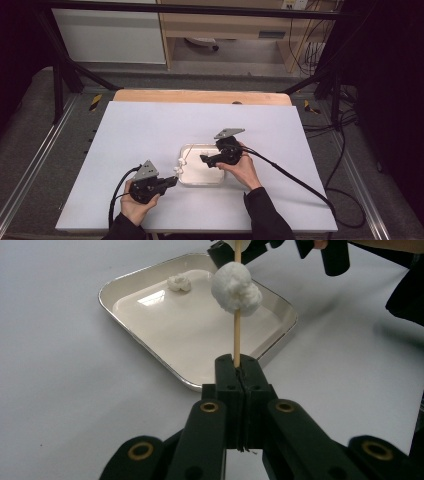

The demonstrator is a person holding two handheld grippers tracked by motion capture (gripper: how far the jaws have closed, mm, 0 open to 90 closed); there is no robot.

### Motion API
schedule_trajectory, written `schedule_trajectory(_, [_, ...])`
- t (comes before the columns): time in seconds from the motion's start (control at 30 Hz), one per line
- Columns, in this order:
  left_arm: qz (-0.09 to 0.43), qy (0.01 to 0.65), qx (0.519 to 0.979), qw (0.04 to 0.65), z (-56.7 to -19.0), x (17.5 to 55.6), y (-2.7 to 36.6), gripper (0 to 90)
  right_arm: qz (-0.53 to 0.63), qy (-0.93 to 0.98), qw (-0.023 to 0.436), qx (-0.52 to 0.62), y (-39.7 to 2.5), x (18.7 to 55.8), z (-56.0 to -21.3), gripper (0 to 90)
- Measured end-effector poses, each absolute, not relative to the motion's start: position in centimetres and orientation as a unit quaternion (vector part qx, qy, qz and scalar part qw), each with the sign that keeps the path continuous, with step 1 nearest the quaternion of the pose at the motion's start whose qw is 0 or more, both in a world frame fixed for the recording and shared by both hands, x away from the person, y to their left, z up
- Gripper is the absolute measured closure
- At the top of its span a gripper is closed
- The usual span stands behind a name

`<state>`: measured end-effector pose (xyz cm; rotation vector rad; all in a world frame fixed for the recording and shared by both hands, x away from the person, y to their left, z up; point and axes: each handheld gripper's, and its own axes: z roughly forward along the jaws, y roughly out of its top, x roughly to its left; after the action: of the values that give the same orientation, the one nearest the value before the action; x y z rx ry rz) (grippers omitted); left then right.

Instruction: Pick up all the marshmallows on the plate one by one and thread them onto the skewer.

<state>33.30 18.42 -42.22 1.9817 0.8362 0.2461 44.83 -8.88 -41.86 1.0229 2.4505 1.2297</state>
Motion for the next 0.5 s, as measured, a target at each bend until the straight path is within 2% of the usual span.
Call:
schedule_trajectory(0.4, [0.097, 0.339, 0.808, 0.471, -42.2, 33.3, 18.4, 88.8, 0.39, 0.842, 0.105, 0.359, -7.6, 46.7, -43.6, 41.3])
schedule_trajectory(0.5, [0.096, 0.339, 0.808, 0.471, -42.3, 33.3, 18.4, 88.8, 0.387, 0.843, 0.105, 0.36, -7.5, 46.9, -43.9, 44.9])
